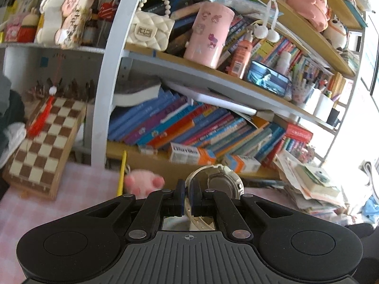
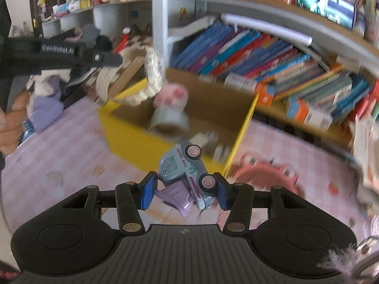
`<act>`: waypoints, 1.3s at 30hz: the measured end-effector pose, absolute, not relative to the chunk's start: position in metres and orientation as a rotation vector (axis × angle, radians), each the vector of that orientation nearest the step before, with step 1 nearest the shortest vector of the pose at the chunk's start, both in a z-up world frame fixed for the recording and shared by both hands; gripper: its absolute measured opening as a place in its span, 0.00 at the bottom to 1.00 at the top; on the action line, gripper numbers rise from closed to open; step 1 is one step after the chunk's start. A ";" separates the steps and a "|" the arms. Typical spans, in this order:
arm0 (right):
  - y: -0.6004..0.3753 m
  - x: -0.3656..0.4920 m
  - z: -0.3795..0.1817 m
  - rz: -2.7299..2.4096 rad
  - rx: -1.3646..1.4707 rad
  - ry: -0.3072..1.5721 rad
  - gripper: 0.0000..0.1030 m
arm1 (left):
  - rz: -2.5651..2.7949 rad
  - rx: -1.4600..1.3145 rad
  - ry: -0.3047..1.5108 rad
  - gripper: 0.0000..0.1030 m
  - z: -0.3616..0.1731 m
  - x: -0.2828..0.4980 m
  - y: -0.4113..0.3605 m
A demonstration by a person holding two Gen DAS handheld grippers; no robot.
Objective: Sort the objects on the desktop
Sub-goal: 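Carry the toy watch and toy car with both tools over the yellow box, then open the left tool releasing the watch while the right tool drops the car into the box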
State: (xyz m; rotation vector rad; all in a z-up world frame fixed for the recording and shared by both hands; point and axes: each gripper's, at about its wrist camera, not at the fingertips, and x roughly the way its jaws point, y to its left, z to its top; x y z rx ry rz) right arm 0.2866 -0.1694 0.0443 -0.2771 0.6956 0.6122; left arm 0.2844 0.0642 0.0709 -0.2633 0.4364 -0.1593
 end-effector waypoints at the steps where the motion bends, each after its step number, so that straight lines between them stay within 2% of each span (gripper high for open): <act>1: -0.168 0.295 0.047 0.612 -0.281 0.685 0.47 | -0.154 -0.257 0.438 0.03 0.070 0.291 0.064; 10: -0.139 0.373 0.051 0.619 -0.332 0.627 0.47 | -0.112 -0.155 0.572 0.03 0.034 0.349 0.049; 21: -0.088 0.443 0.016 0.616 -0.417 0.678 0.47 | -0.105 -0.013 0.713 0.04 0.001 0.375 0.024; 33: -0.067 0.475 -0.018 0.618 -0.456 0.790 0.47 | -0.105 0.015 0.715 0.09 -0.006 0.383 0.018; 35: -0.067 0.476 -0.020 0.615 -0.455 0.800 0.48 | -0.096 0.006 0.714 0.17 -0.007 0.384 0.019; 37: -0.067 0.476 -0.020 0.614 -0.451 0.799 0.49 | -0.083 0.006 0.706 0.43 -0.006 0.384 0.020; 39: -0.068 0.475 -0.018 0.613 -0.443 0.799 0.51 | -0.076 0.008 0.691 0.52 -0.005 0.382 0.021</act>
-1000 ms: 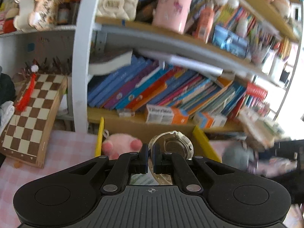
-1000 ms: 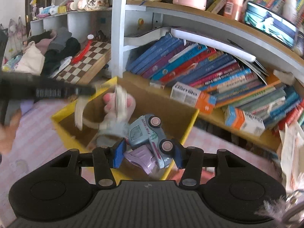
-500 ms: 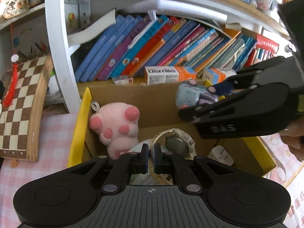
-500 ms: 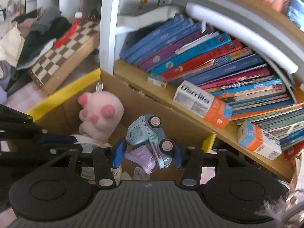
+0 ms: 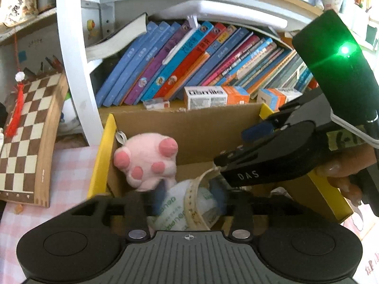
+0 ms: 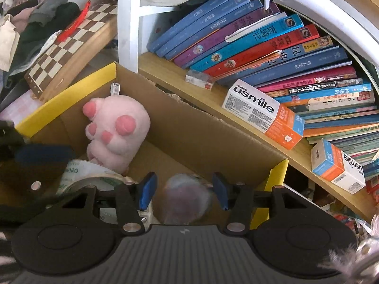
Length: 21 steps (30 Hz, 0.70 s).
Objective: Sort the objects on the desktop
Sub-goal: 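Open the left tool releasing the watch while the right tool drops the car into the box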
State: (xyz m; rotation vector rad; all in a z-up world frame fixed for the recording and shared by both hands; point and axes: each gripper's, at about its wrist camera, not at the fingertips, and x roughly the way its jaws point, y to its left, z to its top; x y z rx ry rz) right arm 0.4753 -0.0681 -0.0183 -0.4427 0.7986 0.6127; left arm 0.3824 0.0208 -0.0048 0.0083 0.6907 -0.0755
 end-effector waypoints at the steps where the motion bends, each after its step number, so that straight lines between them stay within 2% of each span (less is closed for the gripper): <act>1: -0.069 0.475 -0.017 0.612 -0.436 0.798 0.53 | -0.072 0.010 0.682 0.54 -0.004 0.381 0.021; 7: -0.084 0.471 -0.005 0.590 -0.373 0.788 0.60 | -0.064 -0.006 0.620 0.71 0.009 0.368 0.024; 13: -0.102 0.450 0.019 0.571 -0.281 0.721 0.69 | -0.049 0.001 0.522 0.81 0.031 0.349 0.023; 21: -0.126 0.402 0.052 0.559 -0.220 0.625 0.74 | -0.067 0.019 0.417 0.87 0.062 0.303 0.018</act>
